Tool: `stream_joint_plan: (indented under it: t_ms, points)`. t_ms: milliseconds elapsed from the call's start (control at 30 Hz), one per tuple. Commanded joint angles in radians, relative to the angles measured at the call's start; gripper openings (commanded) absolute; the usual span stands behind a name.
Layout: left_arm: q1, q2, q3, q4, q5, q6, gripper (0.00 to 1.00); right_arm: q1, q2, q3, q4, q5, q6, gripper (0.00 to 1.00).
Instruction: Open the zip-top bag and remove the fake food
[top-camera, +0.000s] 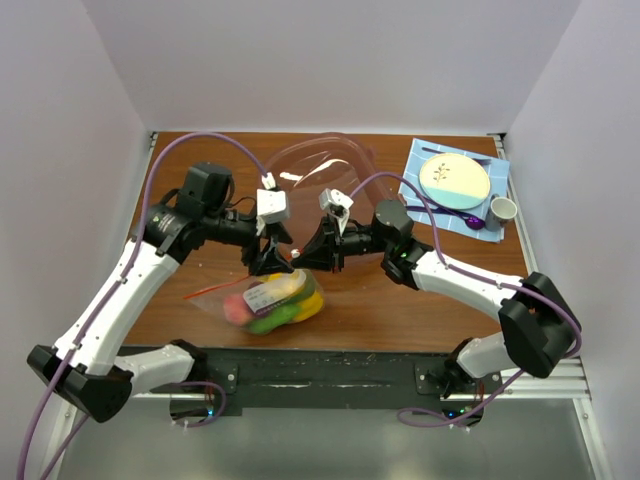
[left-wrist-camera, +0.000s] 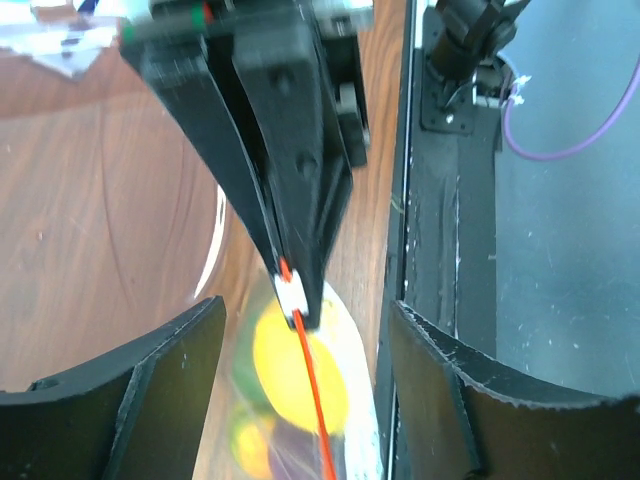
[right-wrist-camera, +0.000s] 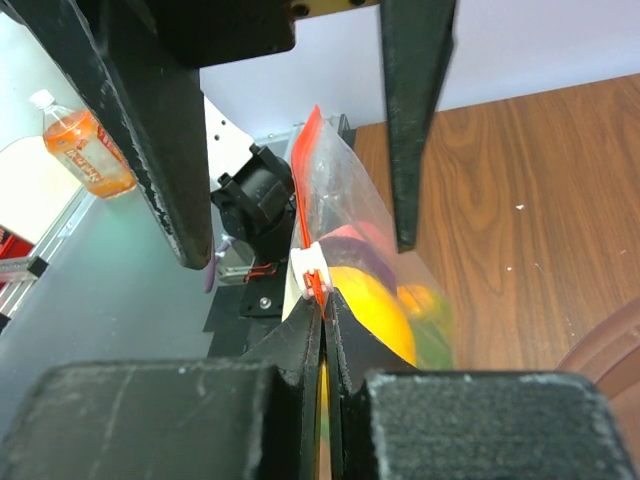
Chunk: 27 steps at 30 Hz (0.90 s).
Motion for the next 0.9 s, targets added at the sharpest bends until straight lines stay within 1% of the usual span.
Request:
stream_joint_plan:
  t_ms: [0, 133, 200, 233, 267, 333, 367, 400, 467, 633, 700, 733, 767, 867]
  points:
    - [-0.006, 0.037, 0.053, 0.059, 0.067, -0.041, 0.71, 0.0, -0.023, 0.061, 0.01, -0.024, 0.006, 0.0]
    - [-0.007, 0.044, 0.046, 0.073, 0.068, -0.05, 0.66, 0.0, -0.032, 0.063, -0.007, -0.021, -0.011, 0.0]
    - [-0.007, 0.043, 0.041, 0.073, 0.064, -0.047, 0.59, 0.0, -0.032, 0.069, -0.022, -0.021, -0.017, 0.0]
    - [-0.007, 0.041, 0.039, 0.072, 0.061, -0.047, 0.56, 0.001, -0.032, 0.07, -0.027, -0.021, -0.023, 0.0]
    - [-0.007, 0.043, 0.039, 0.069, 0.05, -0.042, 0.49, 0.0, -0.033, 0.075, -0.038, -0.021, -0.029, 0.0]
    - [-0.007, 0.038, 0.039, 0.068, 0.041, -0.041, 0.41, 0.0, -0.033, 0.079, -0.045, -0.022, -0.032, 0.0]
    - [-0.007, 0.04, 0.042, 0.068, 0.038, -0.042, 0.34, 0.0, -0.033, 0.081, -0.045, -0.022, -0.032, 0.0]
    - [-0.006, 0.041, 0.044, 0.068, 0.041, -0.044, 0.31, 0.0, -0.03, 0.082, -0.045, -0.021, -0.032, 0.0]
    - [-0.007, 0.047, 0.05, 0.065, 0.044, -0.045, 0.27, 0.0, -0.03, 0.09, -0.05, -0.022, -0.035, 0.0]
    - [-0.007, 0.052, 0.046, 0.047, 0.056, -0.035, 0.28, 0.001, -0.038, 0.105, -0.093, -0.018, -0.068, 0.0]
    - [-0.006, 0.047, 0.047, 0.041, 0.052, -0.026, 0.26, -0.002, -0.043, 0.113, -0.12, -0.009, -0.083, 0.0]
    - [-0.007, 0.044, 0.047, 0.033, 0.052, -0.022, 0.22, 0.0, -0.046, 0.115, -0.127, -0.007, -0.092, 0.0]
    - [-0.007, 0.044, 0.047, 0.03, 0.049, -0.018, 0.12, 0.0, -0.046, 0.118, -0.133, -0.007, -0.095, 0.0]
    - [-0.007, 0.032, 0.047, 0.026, 0.027, -0.013, 0.0, -0.002, -0.044, 0.127, -0.144, -0.006, -0.1, 0.0]
